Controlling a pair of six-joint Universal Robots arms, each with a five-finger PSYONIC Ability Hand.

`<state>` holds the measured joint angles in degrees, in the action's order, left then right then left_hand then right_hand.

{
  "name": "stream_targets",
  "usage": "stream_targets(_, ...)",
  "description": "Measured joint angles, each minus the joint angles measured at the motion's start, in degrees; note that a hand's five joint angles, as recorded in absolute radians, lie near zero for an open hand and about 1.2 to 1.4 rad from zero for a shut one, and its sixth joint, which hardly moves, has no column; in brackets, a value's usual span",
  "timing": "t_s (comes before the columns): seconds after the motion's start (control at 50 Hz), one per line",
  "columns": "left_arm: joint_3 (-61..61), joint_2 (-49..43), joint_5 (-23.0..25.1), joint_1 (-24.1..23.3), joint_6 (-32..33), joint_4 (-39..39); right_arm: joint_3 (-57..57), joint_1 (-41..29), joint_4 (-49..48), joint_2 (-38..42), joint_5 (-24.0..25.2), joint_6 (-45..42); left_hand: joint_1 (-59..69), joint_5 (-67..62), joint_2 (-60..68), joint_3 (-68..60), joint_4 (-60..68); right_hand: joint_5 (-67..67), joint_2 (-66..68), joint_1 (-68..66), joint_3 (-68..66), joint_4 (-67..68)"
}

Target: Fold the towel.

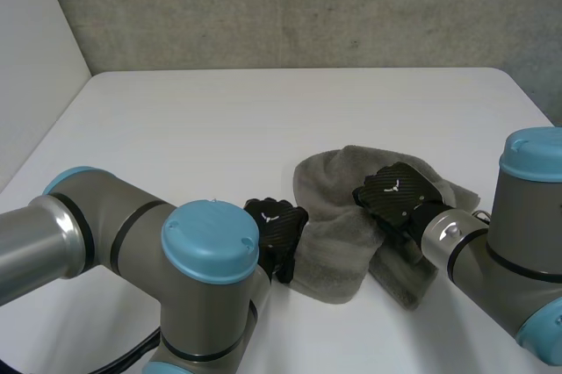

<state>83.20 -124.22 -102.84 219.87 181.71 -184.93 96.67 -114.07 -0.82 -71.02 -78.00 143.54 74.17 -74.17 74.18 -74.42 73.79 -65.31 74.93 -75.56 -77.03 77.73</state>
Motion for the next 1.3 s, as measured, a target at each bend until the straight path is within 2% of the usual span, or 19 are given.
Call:
stream_targets(0.02, 0.11, 0.09, 0.41, 0.03, 0.25, -0.41, -0.06, 0.16, 0.28, -0.11, 0.39, 0.30, -4.10, 4.32, -4.18, 4.37, -4.35, -0.09, 0.14, -0.05, -0.01, 0.00)
stream_targets(0.06, 0.71, 0.74, 3.00, 0.16, 1.82, -2.97, -0.54, 1.19, 2.28, -0.92, 3.06, 2.26, -25.44, 24.30, -23.96, 24.45, -25.09, -0.09, 0.22, -0.05, -0.01, 0.00)
stream_targets(0.08, 0.92, 0.93, 3.84, 0.21, 2.33, -3.80, -0.67, 1.48, 2.85, -1.14, 3.79, 2.83, -31.35, 30.21, -30.90, 31.56, -32.36, -0.09, 0.22, -0.05, -0.01, 0.00)
stream_targets(0.12, 1.51, 1.55, 6.33, 0.38, 3.86, -6.25, -1.19, 2.58, 4.92, -1.95, 6.59, 4.87, -50.69, 52.10, -50.78, 52.04, -52.28, -0.08, 0.22, -0.05, -0.01, 0.00)
stream_targets(0.16, 1.92, 1.90, 7.81, 0.50, 4.77, -7.68, -1.51, 3.21, 6.06, -2.38, 8.13, 5.97, -57.15, 58.56, -57.14, 58.10, -57.38, -0.08, 0.22, -0.05, -0.01, 0.00)
stream_targets(0.28, 2.35, 2.32, 9.34, 0.79, 5.80, -9.30, -1.97, 4.20, 7.57, -2.79, 10.07, 6.88, -58.15, 60.74, -58.77, 59.61, -58.08, -0.09, 0.22, -0.05, -0.01, 0.00)
stream_targets(0.64, 3.55, 2.03, 8.78, 3.03, 5.68, -9.11, -1.64, 4.58, 7.49, -3.17, 9.45, 5.41, -58.17, 60.77, -58.78, 59.64, -58.09, -0.09, 0.22, -0.05, -0.01, 0.00)
stream_targets(0.92, -1.05, -1.68, 9.58, 3.78, 5.73, -9.41, 0.05, 3.84, 7.96, -4.96, 9.78, 5.55, -58.15, 59.17, -58.59, 59.48, -58.01, -0.09, 0.22, -0.05, -0.01, 0.00)
stream_targets(1.04, -3.24, -4.69, 9.68, 3.67, 5.71, -9.26, 0.22, 3.84, 7.95, -5.05, 9.86, 5.59, -45.54, 45.27, -45.58, 45.70, -44.89, -0.09, 0.22, -0.06, -0.01, 0.00)
stream_targets(1.1, -4.15, -6.06, 9.67, 3.65, 5.71, -9.21, 0.23, 3.85, 7.88, -5.04, 9.87, 5.60, -30.16, 30.37, -30.45, 30.35, -29.26, -0.09, 0.22, -0.05, -0.01, 0.00)
stream_targets(1.12, -4.49, -6.51, 9.65, 3.64, 5.71, -9.22, 0.25, 3.85, 7.80, -5.04, 9.85, 5.61, -17.02, 18.85, -17.63, 17.28, -16.93, -0.09, 0.22, -0.05, -0.01, 0.00)
stream_targets(1.14, -4.61, -6.71, 9.64, 3.64, 5.70, -9.22, 0.27, 3.86, 7.74, -5.03, 9.84, 5.62, -11.11, 13.15, -13.01, 12.63, -11.01, -0.09, 0.22, -0.06, -0.01, 0.00)
stream_targets(1.18, -5.02, -7.27, 9.59, 3.66, 5.67, -9.21, 0.33, 3.89, 7.49, -5.02, 9.76, 5.64, 5.53, -4.23, 5.01, -5.43, 6.22, -0.09, 0.22, -0.05, -0.01, 0.00)
stream_targets(1.22, -5.20, -7.43, 9.51, 3.69, 5.62, -9.20, 0.39, 3.91, 7.20, -5.02, 9.70, 5.73, 7.26, -8.70, 9.71, -10.64, 10.73, -0.09, 0.22, -0.05, -0.01, 0.00)
stream_targets(1.3, -5.22, -6.24, 9.16, 4.02, 5.49, -9.16, 0.68, 3.83, 5.46, -5.46, 9.60, 6.23, 7.47, -10.25, 10.75, -13.57, 13.08, -0.09, 0.22, -0.06, -0.01, 0.00)
